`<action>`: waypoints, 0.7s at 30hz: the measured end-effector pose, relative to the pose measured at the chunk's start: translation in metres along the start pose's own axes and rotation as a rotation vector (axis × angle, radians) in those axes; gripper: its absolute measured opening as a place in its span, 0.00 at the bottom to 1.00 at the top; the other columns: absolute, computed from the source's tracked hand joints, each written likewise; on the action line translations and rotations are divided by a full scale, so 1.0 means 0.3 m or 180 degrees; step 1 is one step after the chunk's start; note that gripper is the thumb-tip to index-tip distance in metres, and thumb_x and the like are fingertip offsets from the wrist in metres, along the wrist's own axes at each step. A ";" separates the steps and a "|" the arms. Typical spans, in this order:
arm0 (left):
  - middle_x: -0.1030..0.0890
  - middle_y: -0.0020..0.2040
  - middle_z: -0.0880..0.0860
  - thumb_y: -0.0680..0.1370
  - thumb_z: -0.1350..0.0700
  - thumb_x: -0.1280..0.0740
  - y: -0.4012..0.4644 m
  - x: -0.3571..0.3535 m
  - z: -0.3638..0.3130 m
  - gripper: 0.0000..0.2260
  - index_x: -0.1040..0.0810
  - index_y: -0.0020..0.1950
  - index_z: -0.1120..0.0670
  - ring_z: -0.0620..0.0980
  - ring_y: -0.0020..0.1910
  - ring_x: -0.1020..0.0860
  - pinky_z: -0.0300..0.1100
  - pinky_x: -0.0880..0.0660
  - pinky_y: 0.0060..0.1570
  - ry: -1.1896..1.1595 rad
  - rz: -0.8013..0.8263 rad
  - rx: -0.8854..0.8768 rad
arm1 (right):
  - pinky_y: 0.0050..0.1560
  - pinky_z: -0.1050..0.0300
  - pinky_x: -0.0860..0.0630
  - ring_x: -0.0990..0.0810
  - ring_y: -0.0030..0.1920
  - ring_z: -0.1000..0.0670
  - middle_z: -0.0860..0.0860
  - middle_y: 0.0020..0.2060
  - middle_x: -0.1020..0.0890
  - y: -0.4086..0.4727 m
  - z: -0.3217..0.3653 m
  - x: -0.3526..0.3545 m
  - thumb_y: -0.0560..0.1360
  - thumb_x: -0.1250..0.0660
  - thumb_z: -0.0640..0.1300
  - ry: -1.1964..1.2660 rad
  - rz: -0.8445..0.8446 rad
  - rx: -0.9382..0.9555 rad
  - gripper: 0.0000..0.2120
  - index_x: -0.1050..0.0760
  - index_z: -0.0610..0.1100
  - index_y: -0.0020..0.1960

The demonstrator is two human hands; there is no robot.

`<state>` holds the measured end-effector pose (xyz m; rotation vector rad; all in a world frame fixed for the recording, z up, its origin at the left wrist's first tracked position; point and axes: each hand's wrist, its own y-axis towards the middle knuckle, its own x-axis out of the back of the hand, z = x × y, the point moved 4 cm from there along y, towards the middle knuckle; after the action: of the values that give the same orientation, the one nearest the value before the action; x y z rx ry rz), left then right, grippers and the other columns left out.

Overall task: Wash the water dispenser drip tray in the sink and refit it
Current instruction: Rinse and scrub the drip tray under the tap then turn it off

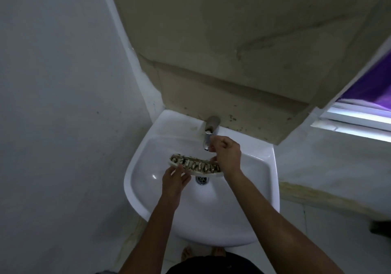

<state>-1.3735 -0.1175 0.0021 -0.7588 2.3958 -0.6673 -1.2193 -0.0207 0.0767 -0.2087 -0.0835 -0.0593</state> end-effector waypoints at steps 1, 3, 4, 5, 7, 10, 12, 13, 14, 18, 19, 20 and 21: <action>0.23 0.62 0.62 0.80 0.58 0.36 -0.005 0.001 0.000 0.19 0.31 0.69 0.63 0.57 0.53 0.20 0.49 0.23 0.55 -0.0019 0.0005 -0.0008 | 0.33 0.52 0.18 0.16 0.37 0.46 0.45 0.36 0.15 0.003 0.010 -0.008 0.77 0.30 0.46 0.0066 0.0055 -0.0010 0.05 0.18 0.47 0.43; 0.24 0.62 0.63 0.80 0.58 0.36 -0.013 0.001 -0.002 0.19 0.31 0.69 0.63 0.57 0.53 0.20 0.48 0.23 0.54 -0.0073 0.0019 -0.0028 | 0.33 0.54 0.18 0.17 0.36 0.46 0.42 0.37 0.15 0.012 0.023 -0.019 0.77 0.29 0.47 0.0128 0.0120 -0.0046 0.06 0.18 0.46 0.45; 0.24 0.62 0.63 0.80 0.58 0.36 -0.013 0.002 -0.003 0.19 0.31 0.69 0.64 0.57 0.53 0.20 0.47 0.23 0.53 -0.0089 0.0015 -0.0033 | 0.33 0.54 0.18 0.16 0.36 0.44 0.41 0.37 0.15 0.016 0.025 -0.023 0.76 0.29 0.48 0.0113 0.0118 -0.0037 0.07 0.18 0.44 0.47; 0.24 0.61 0.63 0.80 0.58 0.36 -0.012 0.004 -0.004 0.19 0.31 0.69 0.64 0.57 0.53 0.20 0.47 0.23 0.53 -0.0089 0.0012 -0.0030 | 0.34 0.54 0.17 0.16 0.37 0.43 0.42 0.38 0.15 0.019 0.025 -0.025 0.76 0.28 0.50 0.0031 0.0075 0.0015 0.09 0.19 0.44 0.49; 0.23 0.61 0.62 0.80 0.58 0.36 -0.002 0.009 -0.007 0.19 0.31 0.69 0.64 0.57 0.53 0.20 0.47 0.22 0.52 -0.0079 0.0020 -0.0006 | 0.37 0.51 0.17 0.15 0.41 0.45 0.47 0.41 0.15 0.029 0.027 -0.015 0.74 0.27 0.54 -0.0448 -0.0130 0.0378 0.13 0.21 0.47 0.52; 0.24 0.63 0.63 0.80 0.58 0.36 0.028 0.008 -0.014 0.19 0.32 0.69 0.64 0.57 0.54 0.20 0.48 0.23 0.53 -0.0025 0.0081 0.0032 | 0.43 0.54 0.20 0.16 0.43 0.51 0.52 0.52 0.18 0.037 0.048 -0.001 0.75 0.30 0.59 -0.1333 -0.0265 0.1254 0.19 0.26 0.52 0.61; 0.24 0.63 0.63 0.80 0.58 0.36 0.050 0.005 -0.020 0.19 0.32 0.68 0.64 0.57 0.53 0.20 0.50 0.24 0.57 0.0044 0.0188 0.0075 | 0.44 0.52 0.19 0.17 0.44 0.51 0.49 0.56 0.19 0.043 0.055 0.000 0.77 0.33 0.58 -0.1733 -0.0190 0.1587 0.19 0.25 0.50 0.64; 0.24 0.63 0.62 0.80 0.58 0.36 0.061 0.004 -0.023 0.18 0.31 0.68 0.64 0.57 0.54 0.21 0.50 0.25 0.58 0.0056 0.0229 0.0110 | 0.45 0.50 0.19 0.16 0.45 0.50 0.49 0.56 0.19 0.044 0.060 -0.001 0.78 0.33 0.58 -0.1890 -0.0165 0.1703 0.19 0.24 0.49 0.64; 0.24 0.62 0.62 0.80 0.59 0.36 0.069 0.002 -0.026 0.18 0.31 0.68 0.64 0.57 0.54 0.21 0.51 0.26 0.59 0.0067 0.0261 0.0145 | 0.46 0.49 0.19 0.16 0.46 0.50 0.48 0.57 0.19 0.045 0.061 -0.001 0.78 0.34 0.58 -0.2009 -0.0166 0.1791 0.19 0.23 0.49 0.64; 0.23 0.61 0.62 0.80 0.59 0.36 0.098 0.007 -0.023 0.18 0.31 0.68 0.64 0.59 0.56 0.22 0.51 0.26 0.60 0.0107 0.0321 0.0244 | 0.43 0.48 0.19 0.16 0.47 0.48 0.49 0.57 0.18 0.050 0.068 0.006 0.79 0.35 0.58 -0.2353 -0.0261 0.2103 0.18 0.21 0.48 0.62; 0.23 0.61 0.62 0.80 0.59 0.36 0.103 0.008 -0.022 0.18 0.31 0.68 0.64 0.59 0.56 0.22 0.51 0.26 0.60 0.0106 0.0342 0.0266 | 0.42 0.48 0.19 0.17 0.47 0.48 0.49 0.56 0.18 0.052 0.070 0.007 0.79 0.35 0.58 -0.2433 -0.0259 0.2145 0.18 0.21 0.48 0.62; 0.23 0.60 0.62 0.80 0.59 0.37 0.107 0.008 -0.021 0.18 0.32 0.69 0.64 0.59 0.55 0.22 0.51 0.26 0.60 0.0100 0.0359 0.0288 | 0.42 0.48 0.19 0.17 0.47 0.48 0.50 0.56 0.18 0.056 0.072 0.007 0.79 0.35 0.58 -0.2492 -0.0256 0.2169 0.17 0.21 0.49 0.62; 0.23 0.60 0.62 0.80 0.59 0.37 0.110 0.007 -0.020 0.18 0.32 0.69 0.64 0.58 0.55 0.21 0.51 0.26 0.60 0.0088 0.0378 0.0308 | 0.42 0.48 0.19 0.17 0.47 0.48 0.50 0.57 0.18 0.057 0.074 0.007 0.79 0.35 0.58 -0.2528 -0.0258 0.2178 0.17 0.21 0.49 0.62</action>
<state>-1.3907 -0.0934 -0.0137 -0.5660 2.3928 -0.7432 -1.2176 0.0006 0.0949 0.4691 -0.8894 -0.0229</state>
